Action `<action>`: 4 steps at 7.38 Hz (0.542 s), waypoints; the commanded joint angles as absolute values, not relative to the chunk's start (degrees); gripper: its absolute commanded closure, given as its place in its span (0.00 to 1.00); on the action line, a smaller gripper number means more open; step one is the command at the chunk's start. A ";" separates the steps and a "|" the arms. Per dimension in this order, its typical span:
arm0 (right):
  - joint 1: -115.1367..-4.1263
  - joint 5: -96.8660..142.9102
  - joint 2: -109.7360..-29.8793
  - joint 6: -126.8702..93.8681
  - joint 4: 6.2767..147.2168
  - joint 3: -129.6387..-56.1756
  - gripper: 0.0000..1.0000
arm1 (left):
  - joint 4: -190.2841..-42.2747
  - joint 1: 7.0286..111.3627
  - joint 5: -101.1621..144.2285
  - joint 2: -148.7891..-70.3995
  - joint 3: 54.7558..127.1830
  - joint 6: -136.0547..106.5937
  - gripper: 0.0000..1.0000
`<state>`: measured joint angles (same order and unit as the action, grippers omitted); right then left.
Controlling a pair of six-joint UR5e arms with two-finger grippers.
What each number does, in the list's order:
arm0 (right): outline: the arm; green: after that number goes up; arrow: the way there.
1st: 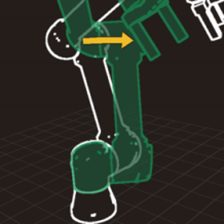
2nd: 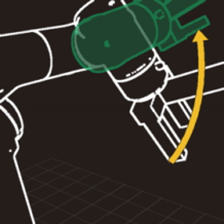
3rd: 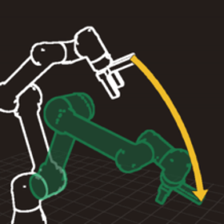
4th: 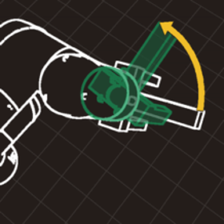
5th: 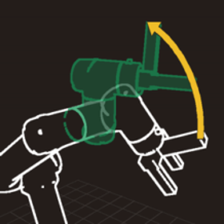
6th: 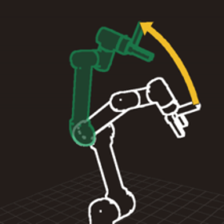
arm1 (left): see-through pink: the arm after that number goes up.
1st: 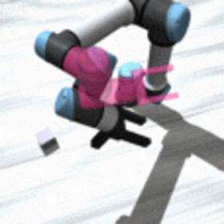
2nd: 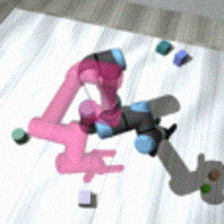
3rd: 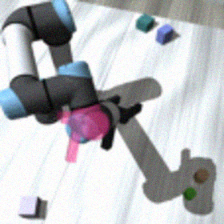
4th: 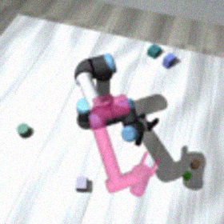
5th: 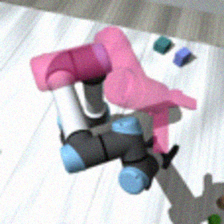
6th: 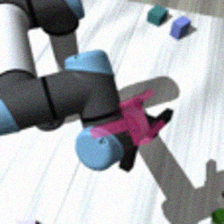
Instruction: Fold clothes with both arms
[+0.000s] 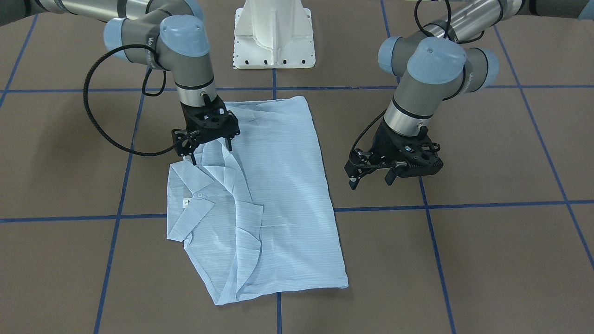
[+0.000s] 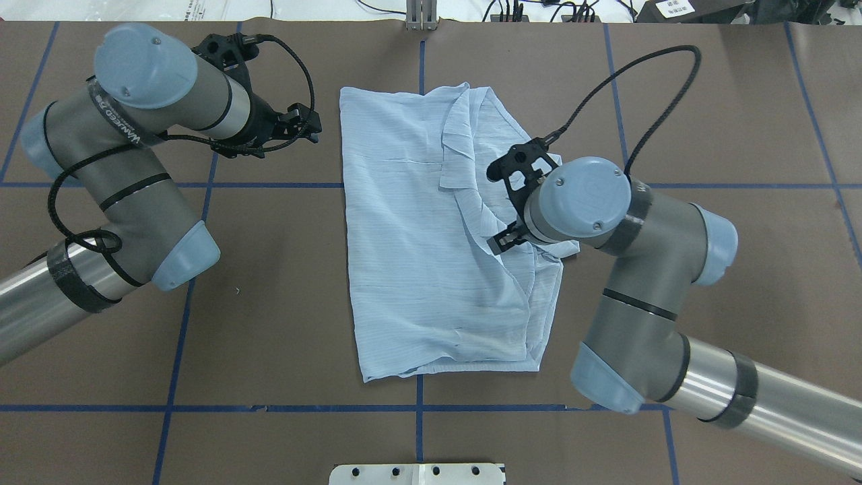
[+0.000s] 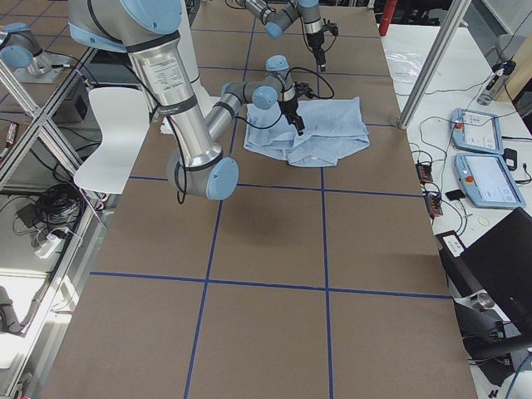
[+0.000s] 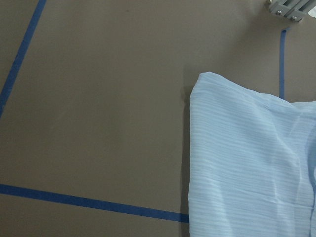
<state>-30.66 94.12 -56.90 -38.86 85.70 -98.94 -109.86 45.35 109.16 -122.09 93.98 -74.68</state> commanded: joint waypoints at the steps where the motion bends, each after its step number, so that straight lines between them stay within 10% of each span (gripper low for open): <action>1: -29.36 94.04 -53.70 -38.67 78.70 -90.03 0.00 | -109.95 45.35 109.16 -121.99 93.96 -74.62 0.00; 4: -27.95 94.13 -55.28 -38.58 78.92 -89.82 0.00 | -110.04 45.18 109.16 -122.08 93.96 -74.88 0.00</action>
